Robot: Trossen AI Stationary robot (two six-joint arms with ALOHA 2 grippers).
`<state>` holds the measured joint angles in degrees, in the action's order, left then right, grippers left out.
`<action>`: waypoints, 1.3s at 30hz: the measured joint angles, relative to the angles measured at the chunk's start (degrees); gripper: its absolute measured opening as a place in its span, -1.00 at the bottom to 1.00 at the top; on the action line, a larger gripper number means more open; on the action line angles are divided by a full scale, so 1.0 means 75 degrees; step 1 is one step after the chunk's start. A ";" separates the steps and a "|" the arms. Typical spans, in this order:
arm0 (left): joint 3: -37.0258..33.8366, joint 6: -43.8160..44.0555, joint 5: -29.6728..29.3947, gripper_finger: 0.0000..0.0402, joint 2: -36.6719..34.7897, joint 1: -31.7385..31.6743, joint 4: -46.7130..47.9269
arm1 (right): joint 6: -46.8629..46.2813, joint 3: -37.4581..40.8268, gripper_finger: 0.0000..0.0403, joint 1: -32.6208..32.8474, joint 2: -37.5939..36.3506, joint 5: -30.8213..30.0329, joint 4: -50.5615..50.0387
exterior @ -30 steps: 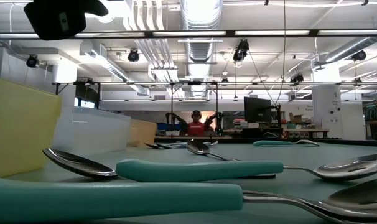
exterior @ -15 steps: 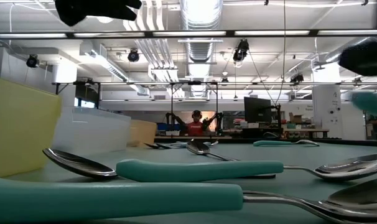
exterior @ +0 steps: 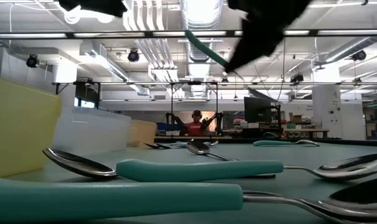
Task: Sort silverware by color (type)
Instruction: Put the green spoon into the orange bin
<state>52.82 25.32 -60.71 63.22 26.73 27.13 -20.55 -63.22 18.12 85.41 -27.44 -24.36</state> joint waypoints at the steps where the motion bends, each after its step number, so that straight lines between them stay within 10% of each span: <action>1: 0.0000 -0.0110 0.0304 -0.40 -0.0169 -0.0229 0.0304 | 0.0093 -0.0099 -0.85 -0.0166 0.0000 0.0008 0.0270; 9: -0.0628 -0.1936 0.3328 -0.40 -0.1422 -0.2935 0.0443 | 0.0145 -0.0844 -0.85 -0.1260 0.0000 -0.0028 0.1200; 17: -0.2842 -0.1414 0.8029 -0.40 -0.1953 -0.5720 -0.5358 | 0.0609 -0.0991 -0.85 -0.2014 0.0000 -0.0248 0.1377; 24: -0.3403 -0.0522 0.8234 -0.40 -0.1180 -0.6123 -0.7412 | 0.0756 -0.0974 -0.85 -0.2620 0.0003 -0.0761 0.1786; 39: -0.1146 -0.1912 0.7566 -0.40 0.1292 -0.6141 -0.7417 | 0.2034 -0.0965 -0.85 -0.3526 0.0579 -0.0524 0.3576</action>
<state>44.22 10.98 -3.97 72.91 -19.33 -28.50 -5.30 -70.46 -8.33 89.75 -31.37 2.46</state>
